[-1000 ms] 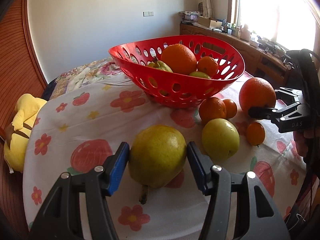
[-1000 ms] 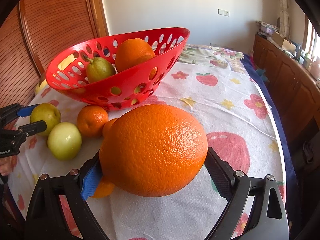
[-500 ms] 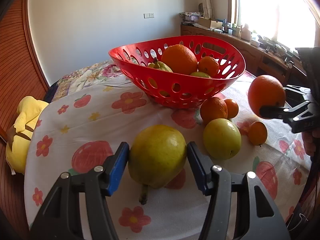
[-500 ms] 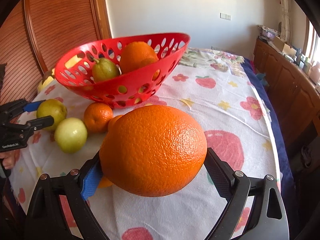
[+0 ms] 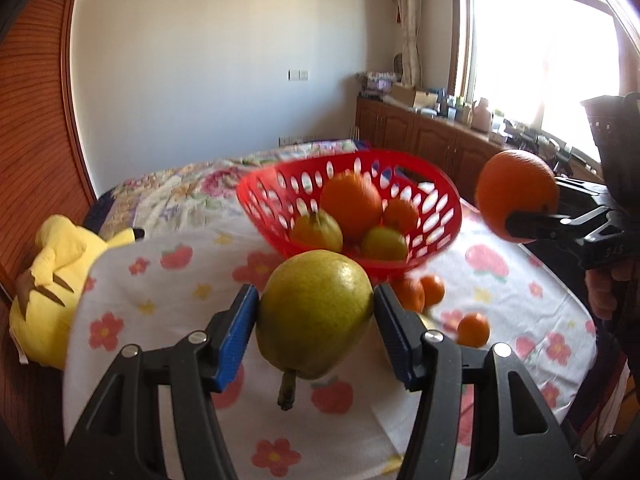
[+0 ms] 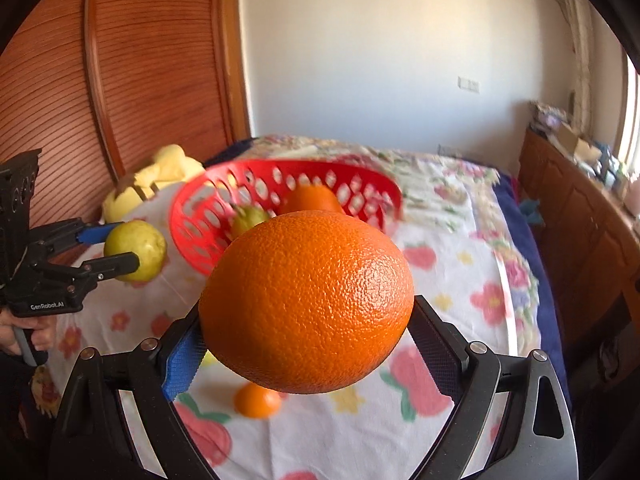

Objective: Organize fruits
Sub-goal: 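Lift the large orange over the basket with the right tool while the left tool carries the pear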

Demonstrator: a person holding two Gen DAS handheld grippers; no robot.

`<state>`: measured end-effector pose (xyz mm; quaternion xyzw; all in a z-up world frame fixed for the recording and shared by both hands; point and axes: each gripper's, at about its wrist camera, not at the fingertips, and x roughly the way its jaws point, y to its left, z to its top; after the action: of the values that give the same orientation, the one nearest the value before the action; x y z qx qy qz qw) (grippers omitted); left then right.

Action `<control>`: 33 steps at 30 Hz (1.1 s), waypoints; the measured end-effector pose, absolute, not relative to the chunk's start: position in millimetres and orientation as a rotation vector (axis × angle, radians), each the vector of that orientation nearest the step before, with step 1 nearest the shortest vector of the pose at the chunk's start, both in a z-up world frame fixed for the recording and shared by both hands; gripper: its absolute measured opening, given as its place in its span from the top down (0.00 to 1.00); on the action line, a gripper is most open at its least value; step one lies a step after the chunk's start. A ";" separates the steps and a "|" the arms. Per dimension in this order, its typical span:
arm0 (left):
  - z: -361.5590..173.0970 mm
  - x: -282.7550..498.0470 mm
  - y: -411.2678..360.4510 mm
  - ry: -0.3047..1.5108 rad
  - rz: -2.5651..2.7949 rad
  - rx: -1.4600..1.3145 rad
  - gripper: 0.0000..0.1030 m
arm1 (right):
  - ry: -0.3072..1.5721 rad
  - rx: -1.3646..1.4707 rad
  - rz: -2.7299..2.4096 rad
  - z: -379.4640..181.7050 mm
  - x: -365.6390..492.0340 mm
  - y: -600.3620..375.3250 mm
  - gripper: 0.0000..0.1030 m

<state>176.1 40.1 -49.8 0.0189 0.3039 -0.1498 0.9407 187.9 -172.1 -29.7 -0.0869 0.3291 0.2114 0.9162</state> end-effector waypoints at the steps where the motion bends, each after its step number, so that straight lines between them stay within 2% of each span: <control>1: -43.1 178.4 42.6 0.606 -0.307 0.034 0.44 | 0.670 -0.188 0.450 -25.6 193.1 -164.6 0.08; 16: -16.8 234.0 60.1 0.561 -0.303 0.049 0.44 | 0.707 -0.280 0.574 -51.0 264.3 -91.6 0.08; 33: -22.9 256.2 51.2 0.566 -0.321 0.064 0.44 | 0.777 -0.300 0.590 -80.0 285.6 -78.9 0.08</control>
<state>256.2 51.2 -22.9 0.0313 0.2781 -0.1577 0.9470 285.6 -78.9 -80.0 -0.1434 0.3718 0.2823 0.8727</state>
